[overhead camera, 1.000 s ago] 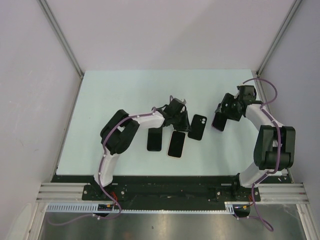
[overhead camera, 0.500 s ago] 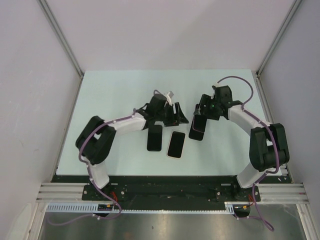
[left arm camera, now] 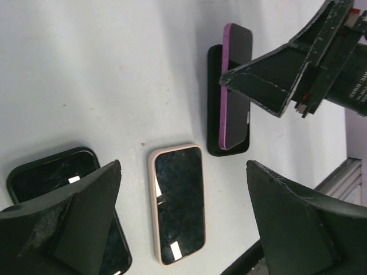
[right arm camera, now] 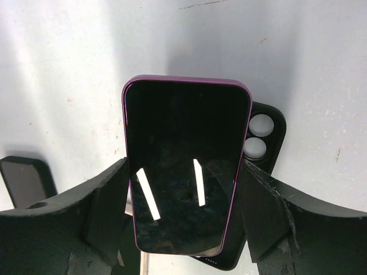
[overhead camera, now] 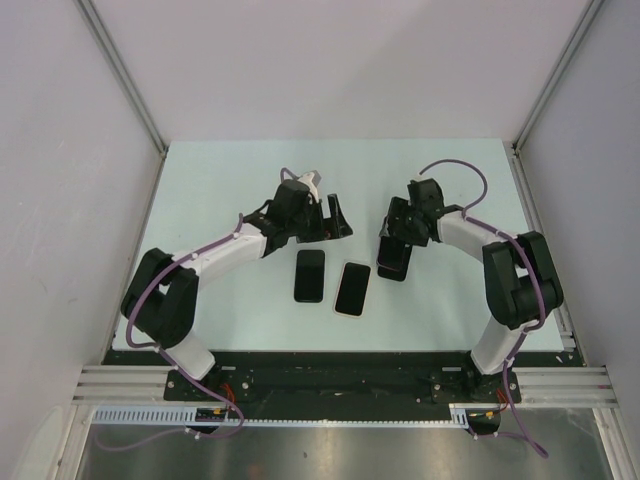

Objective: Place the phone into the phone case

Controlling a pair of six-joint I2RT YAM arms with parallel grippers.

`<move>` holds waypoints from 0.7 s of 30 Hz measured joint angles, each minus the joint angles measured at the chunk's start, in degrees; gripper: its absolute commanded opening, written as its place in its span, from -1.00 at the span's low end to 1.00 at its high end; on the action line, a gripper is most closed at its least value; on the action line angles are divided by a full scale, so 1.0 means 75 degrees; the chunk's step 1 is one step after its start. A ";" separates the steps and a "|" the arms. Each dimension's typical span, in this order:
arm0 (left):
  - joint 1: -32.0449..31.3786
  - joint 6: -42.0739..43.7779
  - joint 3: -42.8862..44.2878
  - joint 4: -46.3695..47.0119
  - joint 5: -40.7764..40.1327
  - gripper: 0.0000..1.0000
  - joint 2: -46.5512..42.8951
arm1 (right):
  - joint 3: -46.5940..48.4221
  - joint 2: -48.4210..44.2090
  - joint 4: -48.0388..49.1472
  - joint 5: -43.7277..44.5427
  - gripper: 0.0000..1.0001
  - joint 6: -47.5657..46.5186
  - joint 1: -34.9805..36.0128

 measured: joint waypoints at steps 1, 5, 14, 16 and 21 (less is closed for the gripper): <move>0.0000 0.0035 0.0000 -0.0090 -0.0055 0.87 0.0000 | 0.0000 0.0029 -0.0003 0.0070 -0.03 0.0023 0.0009; 0.0000 0.0143 0.0000 -0.0271 -0.0131 0.86 0.0000 | 0.0000 0.0067 -0.0050 0.0321 -0.02 0.0055 0.0035; 0.0000 0.0192 0.0000 -0.0385 -0.0152 0.86 0.0000 | -0.0213 0.0067 -0.0064 0.0670 0.10 0.0079 0.0023; 0.0000 0.0192 0.0000 -0.0408 -0.0157 0.86 0.0000 | -0.0227 0.0067 -0.0038 0.0679 0.10 0.0082 0.0015; 0.0000 0.0189 0.0000 -0.0455 -0.0157 0.86 0.0000 | -0.0283 0.0058 0.0017 0.0714 0.17 0.0099 0.0020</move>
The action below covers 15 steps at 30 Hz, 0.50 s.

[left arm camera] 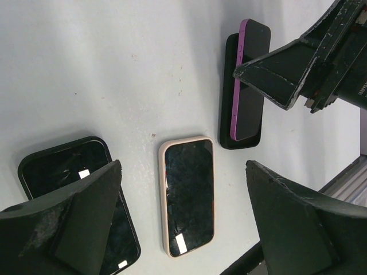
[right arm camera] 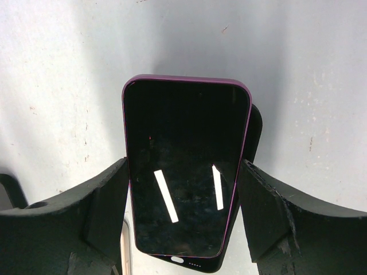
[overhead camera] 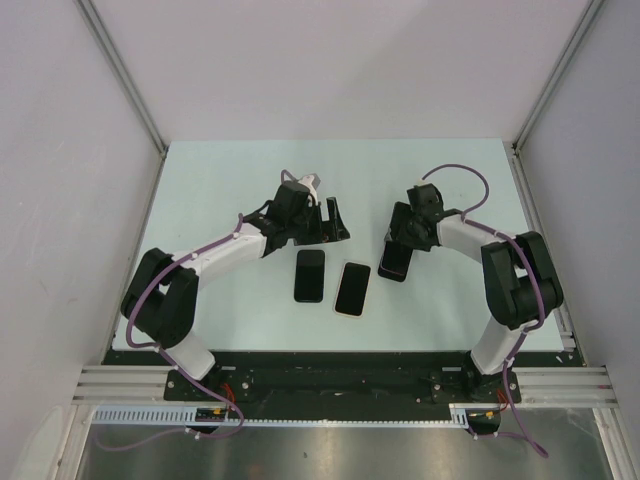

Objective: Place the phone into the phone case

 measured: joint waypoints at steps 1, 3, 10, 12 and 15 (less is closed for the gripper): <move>0.0000 0.0000 0.0000 -0.0009 0.0003 0.86 0.0000 | -0.0012 -0.0009 0.0006 0.0012 0.18 0.0006 0.0000; 0.0000 0.0000 0.0000 -0.0020 0.0003 0.87 0.0000 | -0.0038 -0.0035 0.0003 0.0050 0.22 0.0006 0.0000; 0.0000 -0.0009 0.0000 -0.0023 0.0006 0.86 0.0000 | -0.0125 -0.0233 -0.0277 0.0277 0.32 0.0044 -0.0006; 0.0000 -0.0029 0.0000 -0.0023 0.0009 0.86 0.0003 | -0.0140 -0.0323 -0.0373 0.0318 0.33 0.0085 -0.0017; 0.0000 -0.0055 0.0000 -0.0023 0.0012 0.86 0.0003 | -0.0140 -0.0405 -0.0481 0.0411 0.37 0.0213 -0.0029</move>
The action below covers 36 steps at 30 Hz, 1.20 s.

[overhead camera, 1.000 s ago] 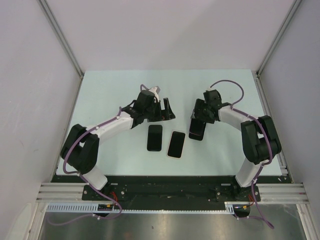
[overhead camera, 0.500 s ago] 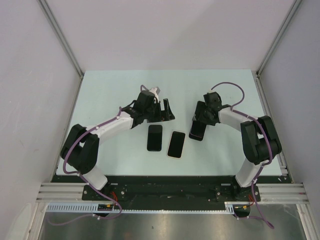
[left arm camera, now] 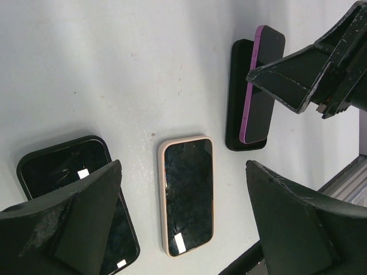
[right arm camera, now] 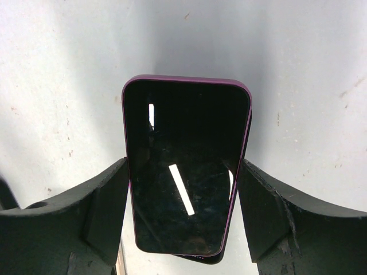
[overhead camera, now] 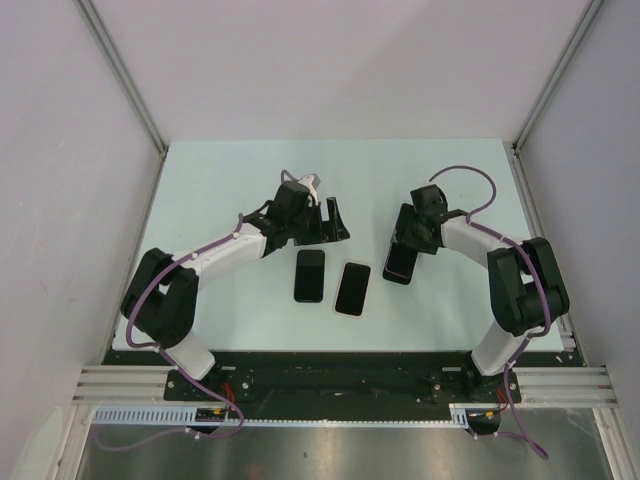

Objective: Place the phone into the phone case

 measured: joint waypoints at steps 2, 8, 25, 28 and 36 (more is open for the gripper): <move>0.0000 0.0000 0.0000 0.0000 0.0003 0.86 0.0000 | 0.0000 -0.0003 -0.0038 0.0026 0.39 0.0052 0.0000; 0.0000 0.0000 0.0000 0.0003 0.0082 0.86 0.0003 | -0.0006 -0.0003 -0.0187 0.0085 0.45 0.0262 0.0000; -0.0044 0.0058 0.0023 0.0009 0.0373 0.86 0.0166 | -0.0006 0.0000 -0.0233 0.0122 0.99 0.0326 0.0020; -0.0082 0.0064 0.0117 0.0006 0.0434 0.85 0.0221 | -0.0006 -0.0009 -0.0236 0.0079 0.99 0.0256 0.0020; -0.0315 0.0122 0.0848 0.0055 0.0583 0.67 0.0758 | -0.0006 -0.0286 -0.0283 -0.0259 0.99 0.0032 -0.0239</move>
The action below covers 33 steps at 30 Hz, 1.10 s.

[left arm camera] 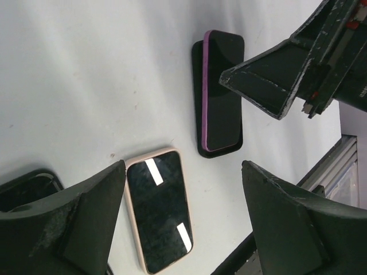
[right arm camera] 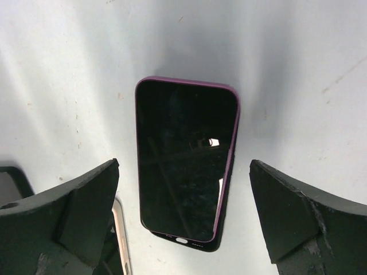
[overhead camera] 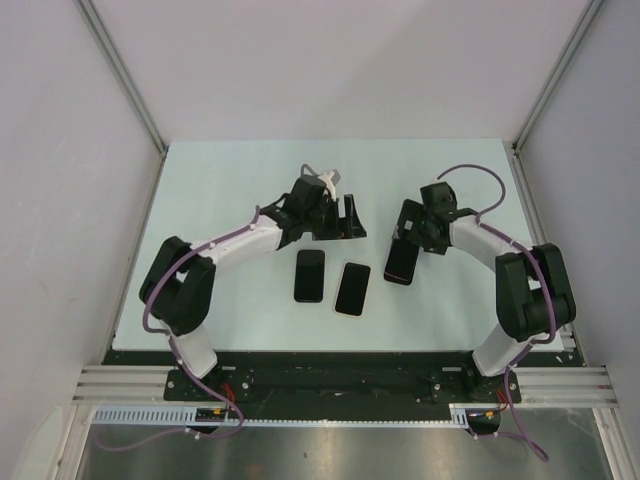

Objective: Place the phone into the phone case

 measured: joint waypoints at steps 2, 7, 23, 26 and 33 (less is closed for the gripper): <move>-0.0085 0.0012 0.0221 0.0061 0.0082 0.61 0.0245 | -0.0050 -0.0111 0.0052 -0.0361 1.00 -0.0157 -0.0271; -0.0344 0.0009 0.0723 0.0248 0.0329 0.47 0.0968 | -0.0699 -0.0752 0.0411 -0.1346 0.97 -0.0417 -0.1093; -0.0790 -0.0163 0.2331 0.0632 0.0612 0.15 0.3209 | -0.1209 -0.0271 0.2189 -0.3914 0.34 -0.0586 -0.2669; -0.0799 -0.0213 0.2454 0.0647 0.0629 0.13 0.3369 | -0.1212 -0.0017 0.2576 -0.4103 0.27 -0.0560 -0.2725; -0.0845 -0.0268 0.2460 0.0638 0.0629 0.05 0.3413 | -0.1224 0.0522 0.3357 -0.4578 0.16 -0.0230 -0.2748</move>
